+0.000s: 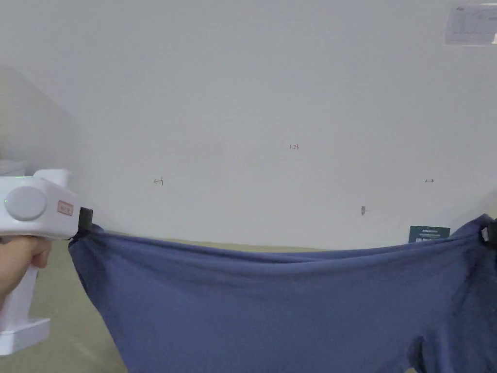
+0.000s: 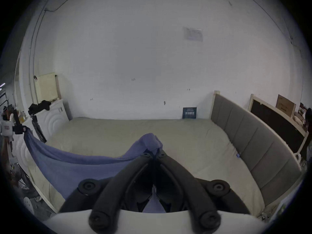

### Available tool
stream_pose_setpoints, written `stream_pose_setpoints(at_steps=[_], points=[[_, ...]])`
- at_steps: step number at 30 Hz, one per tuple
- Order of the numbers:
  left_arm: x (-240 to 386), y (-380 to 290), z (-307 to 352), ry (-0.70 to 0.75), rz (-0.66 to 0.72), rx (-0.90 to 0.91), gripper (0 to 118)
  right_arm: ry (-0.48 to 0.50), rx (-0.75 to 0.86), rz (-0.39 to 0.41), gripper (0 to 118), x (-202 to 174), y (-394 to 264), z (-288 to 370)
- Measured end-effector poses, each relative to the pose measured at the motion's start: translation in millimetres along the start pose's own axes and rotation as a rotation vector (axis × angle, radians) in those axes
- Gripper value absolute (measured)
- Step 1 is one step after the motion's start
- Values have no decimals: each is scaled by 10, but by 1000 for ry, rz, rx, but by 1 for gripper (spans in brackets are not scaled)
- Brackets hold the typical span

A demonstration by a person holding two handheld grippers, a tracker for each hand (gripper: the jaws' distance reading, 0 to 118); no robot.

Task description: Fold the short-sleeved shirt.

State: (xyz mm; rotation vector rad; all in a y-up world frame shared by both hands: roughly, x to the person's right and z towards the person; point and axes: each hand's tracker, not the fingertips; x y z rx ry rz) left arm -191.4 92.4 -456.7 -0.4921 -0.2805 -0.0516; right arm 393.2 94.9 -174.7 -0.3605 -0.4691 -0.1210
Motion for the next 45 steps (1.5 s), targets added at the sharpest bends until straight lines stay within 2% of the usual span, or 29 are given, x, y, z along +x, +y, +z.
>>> stream_pose_setpoints(at_steps=[6,10,14,23,28,34,41,45], points=[[240,447,-104,51,-36,63,0,-30,36,-8,4,38,438,-223],[384,748,-351,75,-47,94,0,-60,59,9,4,17,721,-518],[513,958,-673,89,-38,95,0,-87,67,-14,4,46,916,-921],[695,1012,-1640,121,-16,55,0,-124,30,-15,4,-19,871,-1806],[693,680,-2019,119,-27,1,0,-128,-27,-17,4,-13,524,-2071],[651,-58,-2208,66,-65,-108,0,-116,-142,-13,4,35,-324,-2026],[448,-1289,-1727,-7,-97,-220,0,-91,-213,-41,4,110,-1501,-1268],[231,-2038,-1319,-35,-68,-296,0,-63,-295,-72,4,179,-2194,-716]])
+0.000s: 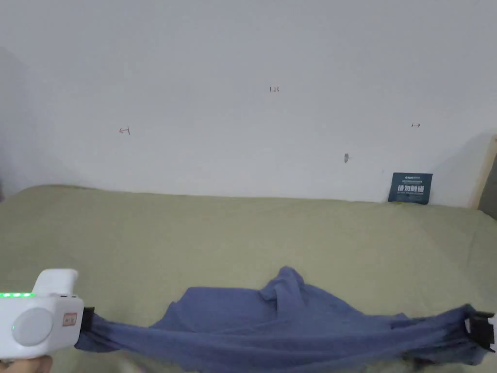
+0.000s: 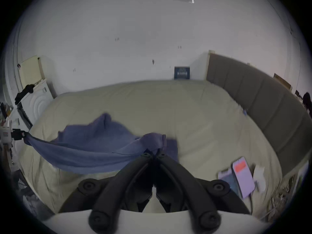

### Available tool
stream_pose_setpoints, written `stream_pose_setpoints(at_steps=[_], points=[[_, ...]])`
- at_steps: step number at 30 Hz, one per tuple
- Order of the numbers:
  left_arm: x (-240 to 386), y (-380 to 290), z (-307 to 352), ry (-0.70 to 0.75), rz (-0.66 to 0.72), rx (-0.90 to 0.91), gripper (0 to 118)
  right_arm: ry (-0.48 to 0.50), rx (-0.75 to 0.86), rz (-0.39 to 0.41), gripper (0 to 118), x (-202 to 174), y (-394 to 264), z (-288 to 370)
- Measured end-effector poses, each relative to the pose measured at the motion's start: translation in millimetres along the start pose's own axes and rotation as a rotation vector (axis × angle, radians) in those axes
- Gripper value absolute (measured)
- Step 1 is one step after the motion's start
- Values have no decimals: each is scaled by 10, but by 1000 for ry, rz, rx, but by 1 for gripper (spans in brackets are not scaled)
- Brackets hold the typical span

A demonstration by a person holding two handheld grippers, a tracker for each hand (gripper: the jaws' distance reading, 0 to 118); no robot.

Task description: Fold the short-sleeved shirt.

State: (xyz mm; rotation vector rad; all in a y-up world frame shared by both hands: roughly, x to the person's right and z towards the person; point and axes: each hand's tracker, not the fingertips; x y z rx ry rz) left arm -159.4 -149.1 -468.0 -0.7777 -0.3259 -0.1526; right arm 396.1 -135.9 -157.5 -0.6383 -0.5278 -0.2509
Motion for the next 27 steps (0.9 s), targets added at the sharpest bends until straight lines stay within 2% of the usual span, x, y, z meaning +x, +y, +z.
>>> stream_pose_setpoints(at_steps=[1,4,7,11,14,15,16,17,18,19,20,25,26,27], points=[[-33,-210,40,3,7,-21,0,14,-13,-39,4,46,-212,79],[-128,-720,182,-19,41,-69,0,15,-52,-43,4,141,-714,290],[-179,-1070,312,-33,69,-88,0,32,-68,-84,4,206,-1067,444],[-233,-1327,382,-47,101,-109,0,16,-101,-61,4,280,-1296,428],[-273,-1374,346,-61,128,-113,0,15,-123,-76,4,359,-1362,315],[-278,-1382,339,-63,133,-109,0,16,-128,-75,5,366,-1363,290],[-279,-1383,330,-67,137,-102,1,24,-153,-74,11,364,-1382,258],[-280,-1377,324,-72,137,-100,16,25,-177,-74,34,365,-1379,239],[-261,-1380,339,-76,136,-96,48,19,-168,-77,61,362,-1377,251],[-259,-1380,345,-76,131,-86,88,20,-166,-79,91,364,-1372,257],[-258,-1380,350,-85,127,-77,118,25,-165,-83,115,329,-1378,285],[-171,-1253,686,-112,120,21,118,64,-88,-94,116,113,-1222,545],[-66,-1208,859,-126,99,57,117,73,-35,-70,114,16,-1175,633],[2,-1167,979,-120,89,88,114,66,6,-51,106,-79,-1139,718]])
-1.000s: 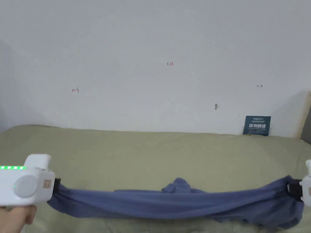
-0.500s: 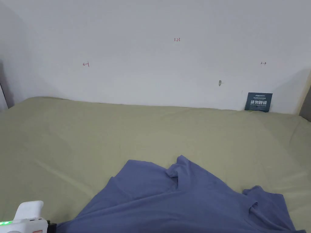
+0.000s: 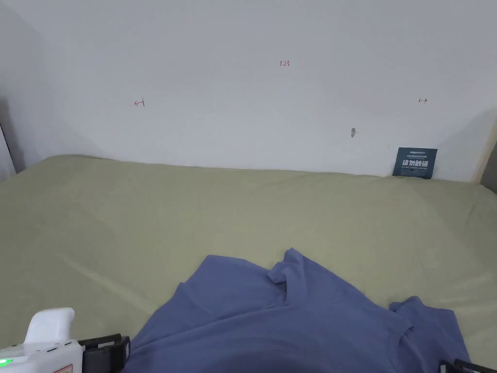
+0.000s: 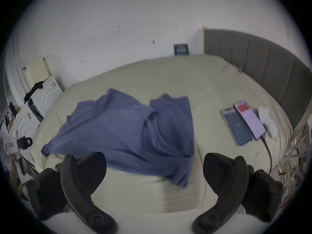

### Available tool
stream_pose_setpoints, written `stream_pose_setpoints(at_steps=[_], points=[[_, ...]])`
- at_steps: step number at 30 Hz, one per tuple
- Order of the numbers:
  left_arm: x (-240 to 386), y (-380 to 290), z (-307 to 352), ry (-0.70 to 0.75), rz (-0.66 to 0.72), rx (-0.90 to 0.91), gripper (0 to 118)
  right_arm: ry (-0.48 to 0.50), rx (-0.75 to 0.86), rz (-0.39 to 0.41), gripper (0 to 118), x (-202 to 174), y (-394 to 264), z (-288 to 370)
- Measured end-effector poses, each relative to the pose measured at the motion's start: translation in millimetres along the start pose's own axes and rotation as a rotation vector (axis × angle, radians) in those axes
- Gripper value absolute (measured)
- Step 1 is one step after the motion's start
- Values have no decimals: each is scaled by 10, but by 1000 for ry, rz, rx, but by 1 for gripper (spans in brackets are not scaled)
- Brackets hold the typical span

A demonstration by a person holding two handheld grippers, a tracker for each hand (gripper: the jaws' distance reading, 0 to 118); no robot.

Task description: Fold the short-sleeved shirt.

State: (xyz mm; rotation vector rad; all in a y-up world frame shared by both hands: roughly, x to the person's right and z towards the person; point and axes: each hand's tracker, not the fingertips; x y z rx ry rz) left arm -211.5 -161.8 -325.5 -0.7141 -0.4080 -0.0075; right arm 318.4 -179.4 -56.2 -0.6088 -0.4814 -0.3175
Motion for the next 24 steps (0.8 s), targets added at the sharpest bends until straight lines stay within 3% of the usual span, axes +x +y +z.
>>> stream_pose_setpoints(at_steps=[1,2,5,6,7,12,24], points=[[116,60,133,2,-22,41,107,-12,61,28,87,-179,26,130],[234,111,264,-22,-57,90,83,-4,123,53,49,-346,56,248],[627,172,568,-3,-130,230,53,-11,276,101,23,-803,71,477],[714,174,619,-7,-134,259,18,-3,320,102,15,-914,56,546],[768,150,628,-24,-129,286,0,5,384,101,14,-1033,49,629],[967,61,738,-34,-144,337,0,9,434,121,9,-1381,-35,829],[659,16,837,29,-108,336,0,14,464,146,8,-1596,-152,867]])
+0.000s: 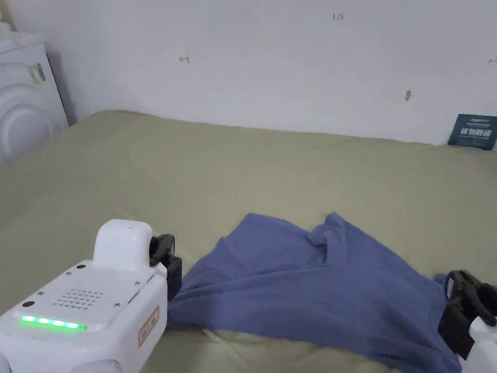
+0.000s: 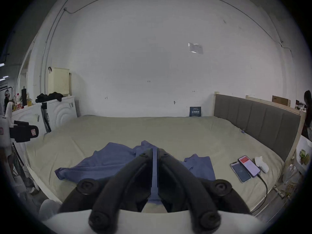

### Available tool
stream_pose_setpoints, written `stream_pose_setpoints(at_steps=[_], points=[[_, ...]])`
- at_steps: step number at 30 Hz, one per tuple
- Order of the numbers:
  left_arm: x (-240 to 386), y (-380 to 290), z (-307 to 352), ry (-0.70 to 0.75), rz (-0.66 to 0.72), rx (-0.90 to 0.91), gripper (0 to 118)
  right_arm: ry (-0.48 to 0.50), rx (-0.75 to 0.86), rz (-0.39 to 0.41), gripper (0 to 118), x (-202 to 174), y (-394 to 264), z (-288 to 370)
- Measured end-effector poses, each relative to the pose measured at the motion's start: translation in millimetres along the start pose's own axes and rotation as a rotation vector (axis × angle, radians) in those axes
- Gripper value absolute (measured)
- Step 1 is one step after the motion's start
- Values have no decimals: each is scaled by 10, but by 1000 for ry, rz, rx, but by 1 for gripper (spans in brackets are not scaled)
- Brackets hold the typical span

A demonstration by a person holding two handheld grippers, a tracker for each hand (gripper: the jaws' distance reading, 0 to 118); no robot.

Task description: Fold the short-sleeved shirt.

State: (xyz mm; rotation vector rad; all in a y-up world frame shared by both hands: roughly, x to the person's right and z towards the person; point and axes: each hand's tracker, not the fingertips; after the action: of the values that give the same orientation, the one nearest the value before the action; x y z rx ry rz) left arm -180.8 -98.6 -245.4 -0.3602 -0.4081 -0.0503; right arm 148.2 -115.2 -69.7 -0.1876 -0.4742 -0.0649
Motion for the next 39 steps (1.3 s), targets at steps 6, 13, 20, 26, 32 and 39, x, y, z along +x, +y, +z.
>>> stream_pose_setpoints(at_steps=[6,13,20,26,32,39], points=[[-698,-329,-555,12,55,-260,0,31,-56,28,8,-107,-141,-102],[-1069,-713,-1244,2,109,-553,0,27,-122,42,8,-175,-310,-279],[-1111,-850,-1630,-15,137,-617,118,16,-176,58,8,-172,-428,-435],[-1004,-938,-1806,-21,94,-699,56,22,-225,60,8,-126,-519,-537],[-981,-874,-1776,-81,111,-683,2,31,-297,36,8,18,-595,-782],[-874,-887,-1766,-58,64,-672,2,54,-388,60,8,287,-571,-1713]])
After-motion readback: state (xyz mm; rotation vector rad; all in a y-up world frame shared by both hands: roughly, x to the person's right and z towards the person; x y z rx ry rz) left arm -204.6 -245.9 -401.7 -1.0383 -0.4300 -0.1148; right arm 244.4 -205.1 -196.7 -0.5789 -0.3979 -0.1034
